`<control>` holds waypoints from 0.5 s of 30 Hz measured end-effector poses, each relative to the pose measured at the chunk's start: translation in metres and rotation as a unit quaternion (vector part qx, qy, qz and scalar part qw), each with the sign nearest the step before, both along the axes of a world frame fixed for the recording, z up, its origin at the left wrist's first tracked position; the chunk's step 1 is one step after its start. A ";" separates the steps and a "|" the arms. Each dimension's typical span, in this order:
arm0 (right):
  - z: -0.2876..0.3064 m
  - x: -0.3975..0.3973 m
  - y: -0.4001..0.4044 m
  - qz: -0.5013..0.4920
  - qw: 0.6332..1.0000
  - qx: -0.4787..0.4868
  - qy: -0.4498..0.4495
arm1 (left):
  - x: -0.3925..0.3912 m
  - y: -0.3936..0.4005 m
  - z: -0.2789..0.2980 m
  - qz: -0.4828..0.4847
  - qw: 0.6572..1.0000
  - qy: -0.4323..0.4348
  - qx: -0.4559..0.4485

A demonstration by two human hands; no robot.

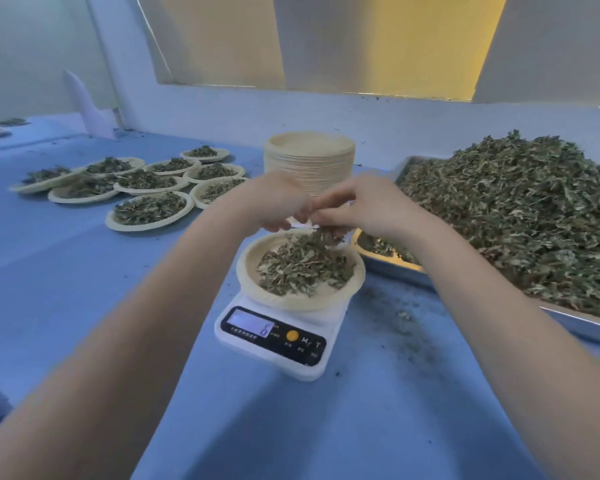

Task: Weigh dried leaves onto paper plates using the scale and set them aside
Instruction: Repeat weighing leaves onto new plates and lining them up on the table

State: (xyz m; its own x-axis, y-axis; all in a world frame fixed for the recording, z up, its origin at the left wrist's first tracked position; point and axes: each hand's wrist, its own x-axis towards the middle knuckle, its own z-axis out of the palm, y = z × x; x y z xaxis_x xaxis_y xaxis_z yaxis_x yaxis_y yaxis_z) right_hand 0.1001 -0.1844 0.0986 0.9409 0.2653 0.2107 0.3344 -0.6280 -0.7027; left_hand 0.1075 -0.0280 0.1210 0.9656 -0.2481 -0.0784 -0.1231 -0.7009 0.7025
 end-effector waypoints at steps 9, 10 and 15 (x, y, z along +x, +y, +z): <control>0.003 -0.006 0.009 -0.032 0.998 -0.043 -0.030 | -0.005 0.030 -0.019 0.060 0.991 -0.025 -0.117; 0.003 -0.006 0.008 -0.034 0.998 -0.038 -0.034 | -0.005 0.030 -0.020 0.064 0.989 -0.032 -0.131; -0.003 -0.008 0.005 -0.045 0.998 -0.023 -0.032 | -0.005 0.031 -0.029 0.071 0.980 -0.061 -0.177</control>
